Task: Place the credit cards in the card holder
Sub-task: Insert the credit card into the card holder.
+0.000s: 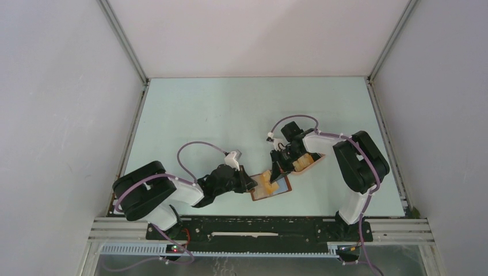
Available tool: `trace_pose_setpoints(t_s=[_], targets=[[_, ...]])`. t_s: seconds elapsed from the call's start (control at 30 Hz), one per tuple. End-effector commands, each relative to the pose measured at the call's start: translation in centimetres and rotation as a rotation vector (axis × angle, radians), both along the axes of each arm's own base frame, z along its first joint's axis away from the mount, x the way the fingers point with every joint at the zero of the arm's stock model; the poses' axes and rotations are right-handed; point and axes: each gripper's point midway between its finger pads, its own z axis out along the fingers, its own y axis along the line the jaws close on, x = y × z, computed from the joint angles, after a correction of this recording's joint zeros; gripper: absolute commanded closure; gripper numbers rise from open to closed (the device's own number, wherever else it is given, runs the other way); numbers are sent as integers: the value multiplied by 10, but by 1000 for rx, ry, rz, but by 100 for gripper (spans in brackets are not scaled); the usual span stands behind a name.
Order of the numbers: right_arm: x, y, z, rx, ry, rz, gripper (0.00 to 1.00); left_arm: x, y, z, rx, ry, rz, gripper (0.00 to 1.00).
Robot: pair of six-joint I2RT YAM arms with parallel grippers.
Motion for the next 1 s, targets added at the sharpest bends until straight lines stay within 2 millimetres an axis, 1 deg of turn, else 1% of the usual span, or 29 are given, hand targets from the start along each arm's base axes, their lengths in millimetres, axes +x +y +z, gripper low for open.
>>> trace_pose_setpoints(t_s=[0.0, 0.07, 0.23, 0.43, 0.6, 0.73, 0.97], targets=[[37, -3, -1, -42, -185, -25, 100, -15, 18, -34, 124, 87, -18, 90], [35, -4, 0, -34, -164, -31, 100, -15, 19, -34, 123, 86, -17, 90], [25, -6, -4, -37, -118, -35, 100, -16, 19, -35, 125, 86, -18, 90], [29, -11, -1, -52, -147, -67, 100, -16, 18, -35, 124, 88, -21, 90], [24, -21, -6, -77, -102, -105, 100, -16, 18, -36, 126, 90, -23, 90], [21, -16, -9, -61, -72, -116, 100, -16, 17, -36, 126, 92, -28, 90], [24, -9, -11, -54, -83, -109, 100, -16, 15, -38, 128, 98, -34, 90]])
